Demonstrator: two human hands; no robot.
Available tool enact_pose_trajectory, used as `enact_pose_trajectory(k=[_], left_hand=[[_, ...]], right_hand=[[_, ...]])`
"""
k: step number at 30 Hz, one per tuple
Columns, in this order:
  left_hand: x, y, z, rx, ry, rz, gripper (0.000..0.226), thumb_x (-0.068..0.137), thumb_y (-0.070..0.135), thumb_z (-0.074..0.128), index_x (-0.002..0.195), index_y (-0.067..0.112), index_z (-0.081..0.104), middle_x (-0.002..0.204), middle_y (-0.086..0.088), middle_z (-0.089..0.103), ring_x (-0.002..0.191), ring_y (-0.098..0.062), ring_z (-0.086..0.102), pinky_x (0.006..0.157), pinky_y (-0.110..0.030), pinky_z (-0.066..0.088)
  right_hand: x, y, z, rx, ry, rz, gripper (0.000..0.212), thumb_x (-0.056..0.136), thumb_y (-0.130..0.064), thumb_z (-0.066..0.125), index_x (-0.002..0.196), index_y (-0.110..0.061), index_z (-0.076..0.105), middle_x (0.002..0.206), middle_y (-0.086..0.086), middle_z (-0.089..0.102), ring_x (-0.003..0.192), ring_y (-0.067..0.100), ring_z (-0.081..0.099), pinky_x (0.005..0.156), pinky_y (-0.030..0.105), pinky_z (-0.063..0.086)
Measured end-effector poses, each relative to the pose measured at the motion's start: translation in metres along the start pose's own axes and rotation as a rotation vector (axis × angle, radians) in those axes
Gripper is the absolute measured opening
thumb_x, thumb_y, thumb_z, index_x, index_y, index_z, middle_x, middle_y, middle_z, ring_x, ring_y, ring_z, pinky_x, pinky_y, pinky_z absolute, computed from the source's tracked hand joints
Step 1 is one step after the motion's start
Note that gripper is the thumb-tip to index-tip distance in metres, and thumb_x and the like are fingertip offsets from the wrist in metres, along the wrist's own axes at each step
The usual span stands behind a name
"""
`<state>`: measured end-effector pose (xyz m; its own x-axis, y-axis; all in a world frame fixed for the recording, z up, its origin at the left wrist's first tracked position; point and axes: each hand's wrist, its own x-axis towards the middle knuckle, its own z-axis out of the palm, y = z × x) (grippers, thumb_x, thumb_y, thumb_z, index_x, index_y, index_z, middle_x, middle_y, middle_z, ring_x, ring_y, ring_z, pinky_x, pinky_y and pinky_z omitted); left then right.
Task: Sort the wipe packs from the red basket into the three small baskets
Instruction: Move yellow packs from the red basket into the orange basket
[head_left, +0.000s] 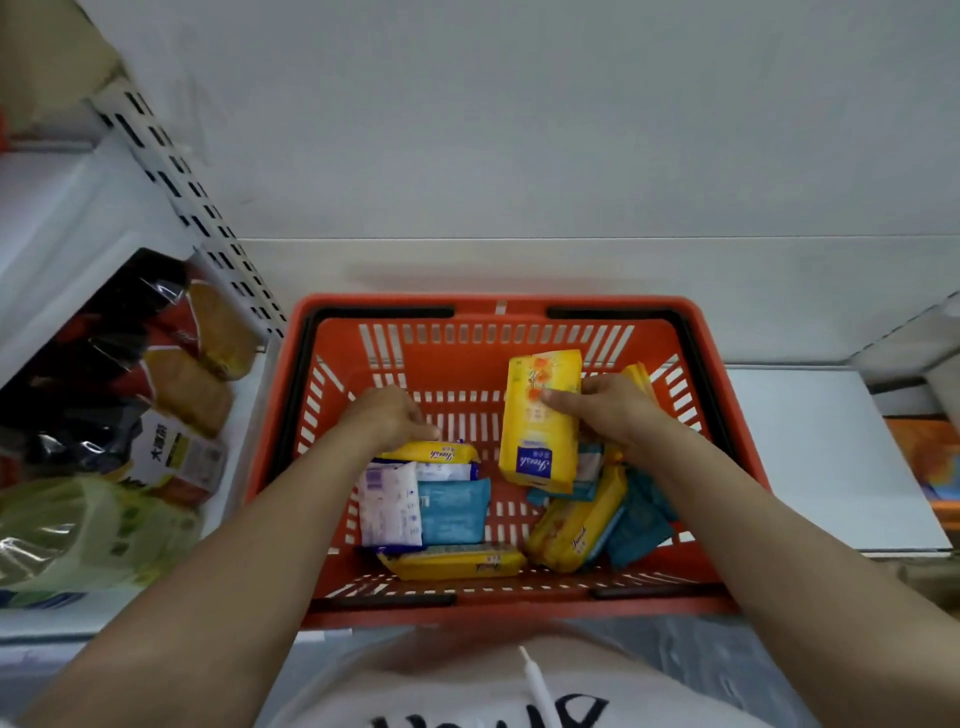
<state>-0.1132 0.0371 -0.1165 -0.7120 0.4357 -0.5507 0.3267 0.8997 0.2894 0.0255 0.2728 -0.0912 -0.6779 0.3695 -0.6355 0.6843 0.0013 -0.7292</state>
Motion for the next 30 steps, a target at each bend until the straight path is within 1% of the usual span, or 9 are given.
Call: enact_pose_trajectory(k=[3,5,7,10,12,16,18,23,30], left_hand=[[0.001,0.003,0.001,-0.055,-0.155,0.012,0.035,0.079,0.055,0.073,0.097,0.026,0.066,0.12,-0.001,0.064,0.107,-0.018,0.057,0.09,-0.034,0.049],[0.002,0.005,-0.001,-0.02,-0.266,-0.042,0.057,0.079,0.061,0.07,0.12,0.023,0.06,0.137,-0.003,0.054,0.12,-0.022,0.052,0.095,-0.035,0.045],[0.004,0.006,-0.002,0.051,-0.334,-0.093,0.086,0.077,0.068,0.067,0.144,0.018,0.045,0.153,-0.005,0.039,0.135,-0.027,0.042,0.105,-0.039,0.04],[0.005,0.007,-0.004,0.034,-0.356,-0.149,0.104,0.071,0.065,0.075,0.15,0.011,0.035,0.155,-0.009,0.036,0.137,-0.03,0.042,0.104,-0.039,0.041],[0.005,0.008,-0.005,0.043,-0.315,-0.142,0.096,0.068,0.056,0.082,0.142,0.006,0.046,0.143,-0.009,0.051,0.124,-0.027,0.053,0.094,-0.034,0.046],[0.0,0.012,-0.009,-0.025,-0.232,-0.06,0.071,0.073,0.049,0.081,0.126,0.005,0.063,0.125,-0.008,0.065,0.109,-0.023,0.061,0.088,-0.031,0.05],[-0.003,0.014,-0.015,-0.199,-0.141,-0.002,0.057,0.077,0.045,0.08,0.12,0.01,0.067,0.122,-0.007,0.066,0.108,-0.023,0.063,0.088,-0.033,0.051],[-0.018,0.021,-0.037,-0.707,-0.016,0.112,0.029,0.082,0.04,0.076,0.095,0.014,0.072,0.085,-0.002,0.076,0.075,-0.015,0.073,0.064,-0.026,0.051],[-0.045,0.044,-0.046,-1.042,-0.08,0.256,0.025,0.087,0.038,0.069,0.096,0.015,0.073,0.087,-0.004,0.077,0.074,-0.016,0.074,0.062,-0.023,0.056]], right_hand=[[-0.012,-0.003,0.0,-0.02,0.02,-0.071,0.024,0.077,-0.04,0.081,0.09,-0.026,0.066,0.075,-0.013,0.075,0.066,0.005,0.072,0.047,0.019,0.053],[-0.017,-0.004,-0.001,-0.016,0.025,-0.093,0.027,0.076,-0.034,0.083,0.095,-0.029,0.065,0.086,-0.009,0.075,0.073,0.009,0.073,0.053,0.024,0.057],[-0.023,-0.006,-0.001,0.005,0.034,-0.09,0.041,0.075,-0.029,0.084,0.109,-0.025,0.062,0.099,-0.003,0.074,0.083,0.016,0.074,0.065,0.034,0.062],[-0.029,-0.007,-0.004,0.004,0.108,-0.102,0.075,0.074,-0.026,0.086,0.137,-0.024,0.045,0.117,0.002,0.066,0.094,0.023,0.071,0.073,0.041,0.062],[-0.034,-0.007,-0.005,0.039,0.137,-0.154,0.085,0.075,-0.024,0.086,0.144,-0.03,0.036,0.12,0.002,0.063,0.093,0.022,0.071,0.063,0.035,0.062],[-0.047,-0.008,-0.01,0.122,0.252,-0.228,0.057,0.076,-0.025,0.085,0.123,-0.032,0.054,0.107,0.003,0.067,0.079,0.021,0.074,0.057,0.036,0.061],[-0.056,-0.008,-0.014,0.207,0.312,-0.249,0.05,0.076,-0.026,0.085,0.118,-0.029,0.058,0.104,0.006,0.068,0.071,0.022,0.074,0.054,0.035,0.059],[-0.086,-0.007,-0.02,0.499,0.5,-0.288,0.042,0.075,-0.022,0.085,0.111,-0.021,0.064,0.105,0.01,0.069,0.074,0.019,0.073,0.05,0.027,0.055],[-0.126,-0.004,0.002,0.769,0.513,-0.339,0.045,0.077,-0.013,0.083,0.116,-0.019,0.06,0.108,0.006,0.071,0.084,0.02,0.075,0.057,0.029,0.058]])
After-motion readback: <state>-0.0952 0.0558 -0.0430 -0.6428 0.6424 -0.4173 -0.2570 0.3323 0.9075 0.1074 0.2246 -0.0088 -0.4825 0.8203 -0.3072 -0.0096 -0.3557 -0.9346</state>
